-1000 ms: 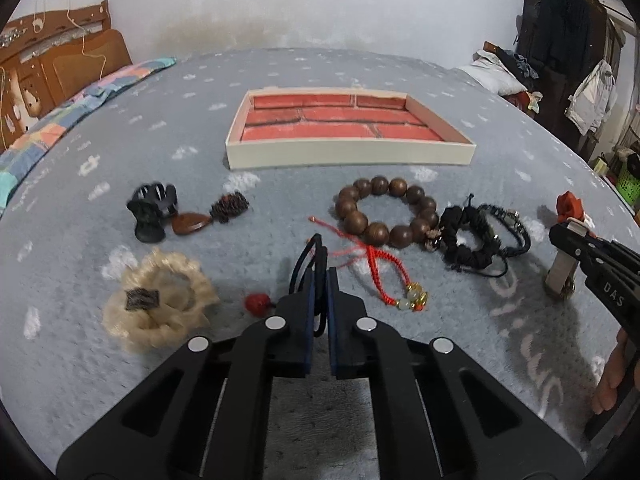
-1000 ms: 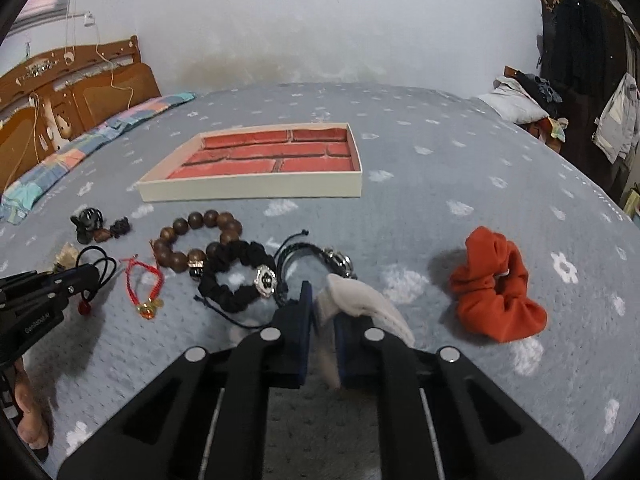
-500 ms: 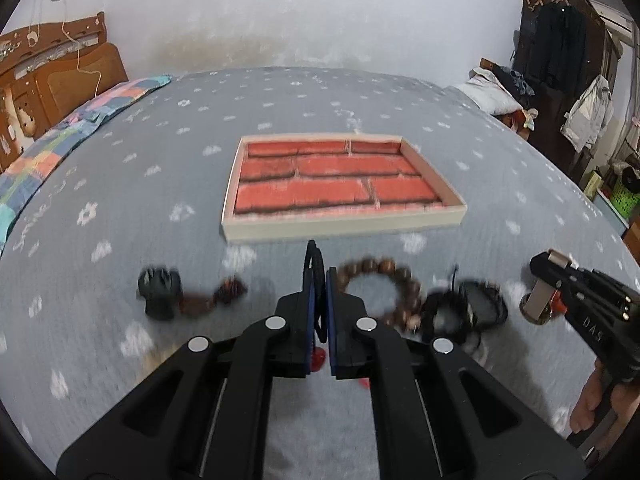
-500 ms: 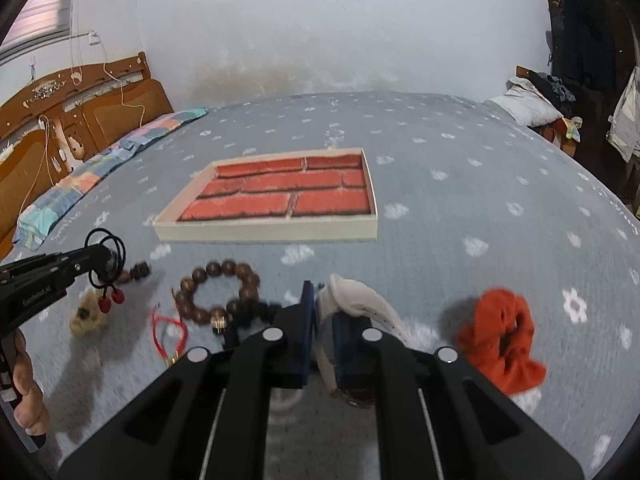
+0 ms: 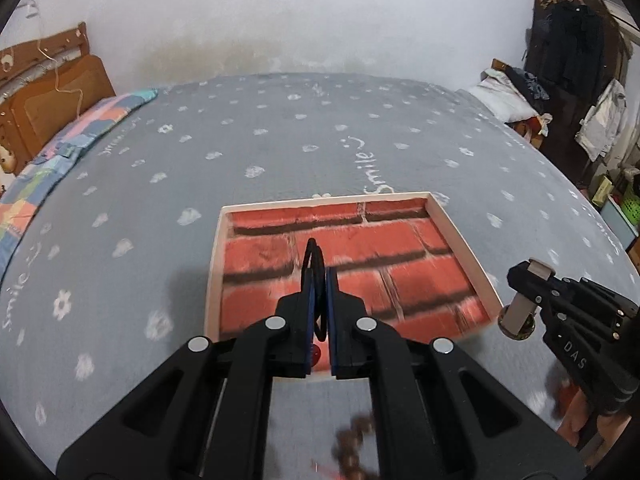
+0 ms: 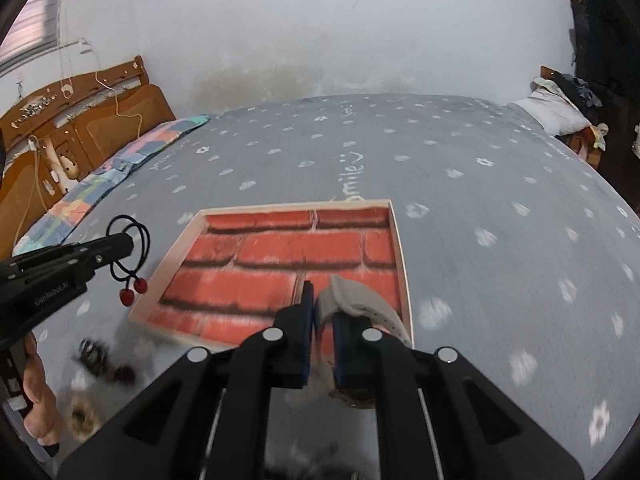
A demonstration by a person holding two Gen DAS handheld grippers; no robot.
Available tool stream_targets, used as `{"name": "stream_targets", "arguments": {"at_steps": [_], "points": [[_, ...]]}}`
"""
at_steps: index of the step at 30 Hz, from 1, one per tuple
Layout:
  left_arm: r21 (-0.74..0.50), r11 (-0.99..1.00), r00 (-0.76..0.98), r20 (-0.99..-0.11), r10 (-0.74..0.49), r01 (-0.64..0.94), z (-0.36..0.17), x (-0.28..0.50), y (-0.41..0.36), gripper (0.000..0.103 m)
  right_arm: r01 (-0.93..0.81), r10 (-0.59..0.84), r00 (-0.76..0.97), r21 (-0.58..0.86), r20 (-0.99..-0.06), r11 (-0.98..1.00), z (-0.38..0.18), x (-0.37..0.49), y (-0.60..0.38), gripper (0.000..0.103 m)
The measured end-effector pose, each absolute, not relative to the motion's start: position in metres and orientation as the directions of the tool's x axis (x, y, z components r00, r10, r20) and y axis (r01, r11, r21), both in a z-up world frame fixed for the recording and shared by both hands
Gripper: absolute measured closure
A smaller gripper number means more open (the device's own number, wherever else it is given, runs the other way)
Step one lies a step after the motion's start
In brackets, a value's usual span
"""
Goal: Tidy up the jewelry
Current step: 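Carry hair tie and white watch with both tools over the brick tray, then open both tools to drop hair tie and watch into the tray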
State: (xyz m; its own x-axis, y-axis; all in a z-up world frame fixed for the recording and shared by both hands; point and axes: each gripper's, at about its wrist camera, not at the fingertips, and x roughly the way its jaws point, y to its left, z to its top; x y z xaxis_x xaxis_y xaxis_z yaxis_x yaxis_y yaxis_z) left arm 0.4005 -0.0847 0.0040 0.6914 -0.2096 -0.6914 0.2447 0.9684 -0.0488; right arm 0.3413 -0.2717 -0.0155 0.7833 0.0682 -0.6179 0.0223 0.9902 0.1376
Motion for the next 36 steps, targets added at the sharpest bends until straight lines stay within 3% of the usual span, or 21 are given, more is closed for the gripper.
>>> {"name": "stream_targets", "arguments": {"at_steps": [13, 28, 30, 32, 35, 36], "points": [[-0.048, 0.979, 0.615, -0.771, -0.162, 0.197, -0.062, 0.567, -0.117, 0.099, 0.065, 0.060, 0.701, 0.147, -0.711, 0.987, -0.060, 0.500, -0.279, 0.094], [-0.044, 0.986, 0.572, -0.810, -0.131, 0.163, -0.106, 0.606, -0.107, 0.098, 0.082, 0.063, 0.678, 0.162, -0.732, 0.983, -0.082, 0.543, -0.283, 0.094], [-0.067, 0.984, 0.552, -0.821, -0.147, 0.164, -0.108, 0.609, -0.105, 0.086, 0.081, 0.084, 0.651, 0.180, -0.754, 0.980, -0.088, 0.543, -0.282, 0.094], [-0.056, 0.987, 0.555, -0.821, -0.132, 0.151, -0.109, 0.608, -0.104, 0.066, 0.089, 0.069, 0.640, 0.163, -0.765, 0.983, -0.093, 0.542, -0.280, 0.093], [-0.013, 0.990, 0.547, -0.832, -0.088, 0.139, -0.110, 0.607, -0.106, 0.048, 0.090, 0.071, 0.629, 0.163, -0.775, 0.983, -0.094, 0.541, -0.279, 0.091], [-0.004, 0.990, 0.543, -0.836, -0.080, 0.141, -0.110, 0.607, -0.107, 0.047, 0.092, 0.068, 0.625, 0.160, -0.777, 0.983, -0.095, 0.542, -0.279, 0.091]]}}
